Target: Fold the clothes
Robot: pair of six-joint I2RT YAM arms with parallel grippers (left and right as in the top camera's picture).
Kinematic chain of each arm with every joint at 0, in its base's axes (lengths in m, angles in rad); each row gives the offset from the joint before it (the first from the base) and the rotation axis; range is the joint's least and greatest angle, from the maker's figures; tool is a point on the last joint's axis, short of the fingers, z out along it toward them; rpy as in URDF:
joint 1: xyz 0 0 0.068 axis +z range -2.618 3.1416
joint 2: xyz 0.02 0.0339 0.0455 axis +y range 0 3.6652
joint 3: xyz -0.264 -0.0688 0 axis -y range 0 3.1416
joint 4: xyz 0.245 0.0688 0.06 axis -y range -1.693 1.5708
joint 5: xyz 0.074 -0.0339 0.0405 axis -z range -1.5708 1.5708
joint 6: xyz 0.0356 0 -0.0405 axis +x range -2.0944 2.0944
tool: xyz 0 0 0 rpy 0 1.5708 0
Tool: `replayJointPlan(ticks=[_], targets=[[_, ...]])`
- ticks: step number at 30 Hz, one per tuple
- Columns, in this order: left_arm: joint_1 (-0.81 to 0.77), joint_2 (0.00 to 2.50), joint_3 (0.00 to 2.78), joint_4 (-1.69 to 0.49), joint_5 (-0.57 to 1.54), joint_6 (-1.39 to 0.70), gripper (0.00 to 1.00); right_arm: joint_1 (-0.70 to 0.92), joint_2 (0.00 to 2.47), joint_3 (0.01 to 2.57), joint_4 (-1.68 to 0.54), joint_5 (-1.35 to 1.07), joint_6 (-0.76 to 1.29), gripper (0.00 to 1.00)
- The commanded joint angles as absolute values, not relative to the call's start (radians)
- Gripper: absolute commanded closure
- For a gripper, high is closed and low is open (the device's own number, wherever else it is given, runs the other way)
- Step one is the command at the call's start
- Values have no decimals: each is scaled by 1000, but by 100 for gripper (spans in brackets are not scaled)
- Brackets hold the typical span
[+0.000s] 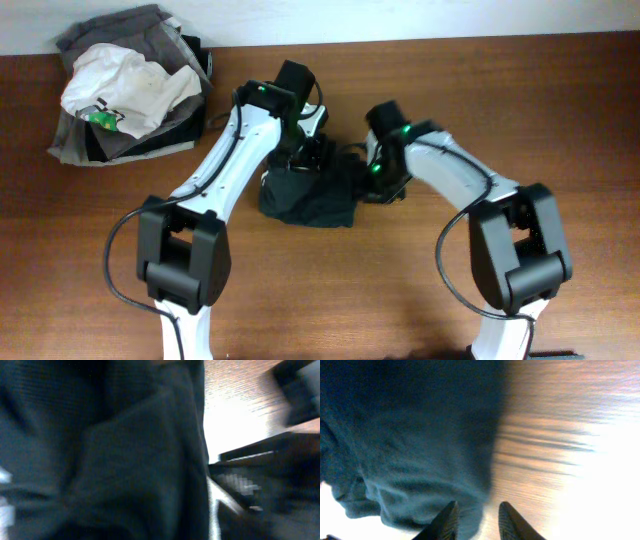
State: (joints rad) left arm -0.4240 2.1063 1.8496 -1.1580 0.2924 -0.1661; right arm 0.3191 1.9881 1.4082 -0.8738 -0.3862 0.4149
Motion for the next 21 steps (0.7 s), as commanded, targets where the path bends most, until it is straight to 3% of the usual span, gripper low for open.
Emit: replayJointPlan(ticks=[1,12,18,21], targets=[[-436,2139,1866,-1141,322,-171,6,214,1944,1552,-992,-352,369,68],[-461,2137,1871,-1112,634,-171,7,-15,1858,1866,-1244,-333,280,57],[-485,2116,1935,-1141,659,-141,10,-28,1858,1872,-1242,-341,276,54],[-405,2061,2055,-1223,511,-141,7,-28,1858,1872,-1242,-385,261,53]])
